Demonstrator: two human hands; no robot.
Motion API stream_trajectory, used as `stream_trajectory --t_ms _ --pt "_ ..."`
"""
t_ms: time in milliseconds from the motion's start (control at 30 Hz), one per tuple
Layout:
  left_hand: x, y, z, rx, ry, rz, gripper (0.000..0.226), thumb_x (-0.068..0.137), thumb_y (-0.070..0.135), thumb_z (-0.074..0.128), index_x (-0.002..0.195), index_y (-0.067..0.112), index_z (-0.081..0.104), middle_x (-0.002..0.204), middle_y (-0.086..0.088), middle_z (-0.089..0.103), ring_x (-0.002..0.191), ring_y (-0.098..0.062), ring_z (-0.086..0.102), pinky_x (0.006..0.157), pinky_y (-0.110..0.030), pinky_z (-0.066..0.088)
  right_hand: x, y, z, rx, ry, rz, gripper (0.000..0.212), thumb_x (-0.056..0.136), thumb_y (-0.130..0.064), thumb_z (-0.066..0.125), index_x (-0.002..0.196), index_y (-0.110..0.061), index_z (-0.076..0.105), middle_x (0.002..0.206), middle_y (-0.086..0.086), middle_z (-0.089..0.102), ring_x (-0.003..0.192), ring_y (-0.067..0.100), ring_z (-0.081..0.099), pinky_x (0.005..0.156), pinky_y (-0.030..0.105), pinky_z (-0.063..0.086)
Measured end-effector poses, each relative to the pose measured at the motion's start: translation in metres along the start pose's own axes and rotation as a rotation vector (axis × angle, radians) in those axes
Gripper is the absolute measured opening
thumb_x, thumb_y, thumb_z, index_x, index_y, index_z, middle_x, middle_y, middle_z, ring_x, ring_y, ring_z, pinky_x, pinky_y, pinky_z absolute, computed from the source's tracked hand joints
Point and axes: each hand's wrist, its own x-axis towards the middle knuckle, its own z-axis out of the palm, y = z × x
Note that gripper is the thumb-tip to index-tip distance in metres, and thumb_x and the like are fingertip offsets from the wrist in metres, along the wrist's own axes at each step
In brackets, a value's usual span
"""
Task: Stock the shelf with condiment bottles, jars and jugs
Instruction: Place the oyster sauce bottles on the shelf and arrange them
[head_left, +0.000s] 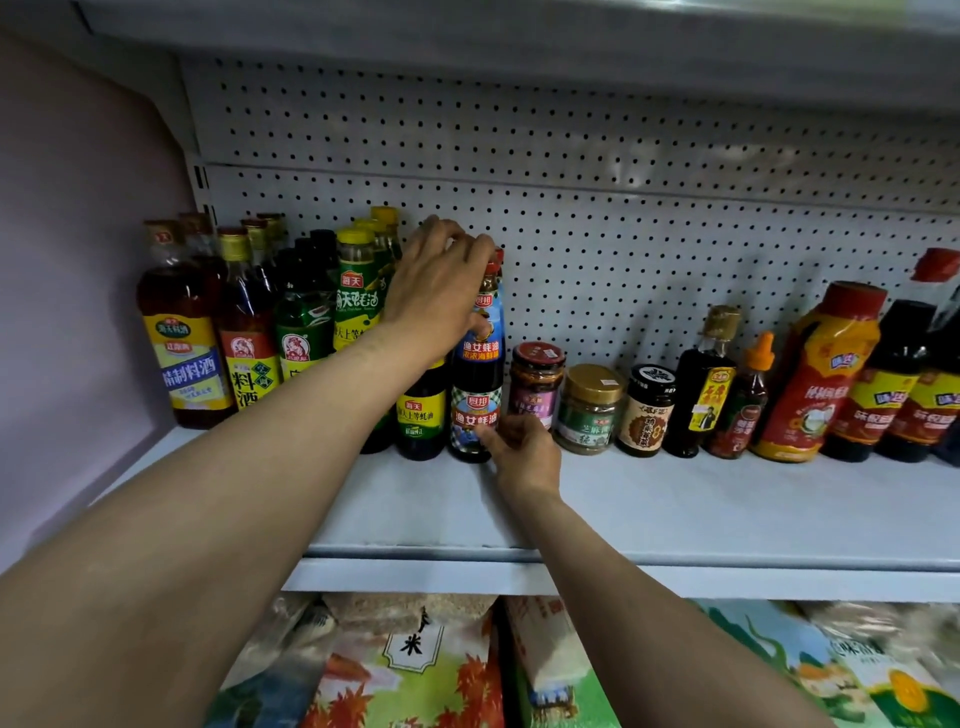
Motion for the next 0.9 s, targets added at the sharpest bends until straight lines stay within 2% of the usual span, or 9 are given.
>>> stream_trajectory --t_ms 100,233,400,467,567,633,767,900 --pt "0.005 -0.003 0.006 0.017 0.008 0.014 0.085 0.062 0.041 0.086 0.129 0.009 0.045 0.129 -0.013 0.058 0.133 -0.032 0.033 0.115 -0.043 0.016 0.004 0.001 0.004 -0.08 0.054 0.006 0.032 0.081 -0.04 0.079 0.098 -0.016 0.067 0.098 0.0 0.074 0.092 0.018 0.068 0.087 0.036 0.055" --pt "0.009 -0.005 0.013 0.015 0.031 0.032 0.086 0.061 0.04 0.087 0.129 0.008 0.045 0.128 -0.014 0.059 0.132 -0.033 0.035 0.115 -0.044 0.01 0.004 -0.001 0.008 -0.162 0.1 0.027 0.027 0.08 -0.046 0.078 0.087 -0.024 0.063 0.087 -0.005 0.071 0.087 0.016 0.067 0.077 0.028 0.05" --pt "0.008 -0.013 0.013 0.004 -0.003 0.058 0.082 0.067 0.042 0.084 0.133 0.012 0.044 0.134 -0.01 0.058 0.141 -0.032 0.027 0.119 -0.046 0.003 -0.002 -0.007 0.006 -0.233 0.113 0.013 0.033 0.08 -0.049 0.076 0.093 -0.021 0.067 0.092 -0.004 0.073 0.086 0.015 0.065 0.076 0.027 0.048" --pt "0.006 -0.017 0.011 -0.03 -0.014 0.079 0.085 0.071 0.044 0.08 0.142 0.017 0.041 0.145 -0.01 0.049 0.147 -0.032 0.015 0.119 -0.046 -0.002 -0.007 -0.008 0.005 -0.234 0.113 -0.011 0.035 0.079 -0.047 0.078 0.095 -0.019 0.066 0.091 -0.005 0.072 0.087 0.015 0.066 0.074 0.027 0.048" --pt "-0.014 -0.025 0.008 -0.088 -0.008 0.097 0.096 0.076 0.048 0.076 0.154 0.024 0.025 0.16 -0.008 0.026 0.15 -0.032 0.0 0.119 -0.045 -0.006 -0.014 -0.009 0.005 -0.247 0.114 -0.024 0.039 0.078 -0.045 0.08 0.101 -0.016 0.066 0.096 -0.002 0.073 0.089 0.016 0.067 0.079 0.031 0.053" --pt "-0.037 -0.032 0.006 -0.141 0.031 0.093 0.098 0.077 0.047 0.075 0.155 0.024 0.021 0.162 -0.007 0.02 0.151 -0.031 0.0 0.12 -0.045 -0.002 -0.017 -0.011 0.005 -0.258 0.114 -0.019 0.041 0.078 -0.045 0.08 0.103 -0.016 0.066 0.098 -0.002 0.074 0.09 0.015 0.067 0.079 0.03 0.053" --pt "-0.085 -0.048 0.002 -0.225 0.069 0.041 0.087 0.077 0.039 0.076 0.152 0.022 0.034 0.159 -0.007 0.029 0.149 -0.031 0.014 0.12 -0.046 0.014 -0.027 -0.015 0.003 -0.3 0.126 0.024 0.044 0.08 -0.048 0.077 0.108 -0.016 0.064 0.102 0.001 0.072 0.095 0.02 0.066 0.077 0.027 0.047" --pt "-0.13 -0.053 0.0 -0.333 -0.017 -0.124 0.076 0.078 0.032 0.078 0.146 0.021 0.045 0.146 -0.01 0.044 0.134 -0.03 0.036 0.106 -0.047 0.038 -0.04 -0.025 -0.001 -0.378 0.073 0.012 0.049 0.081 -0.046 0.077 0.116 -0.017 0.058 0.112 0.004 0.07 0.102 0.025 0.064 0.078 0.028 0.043"
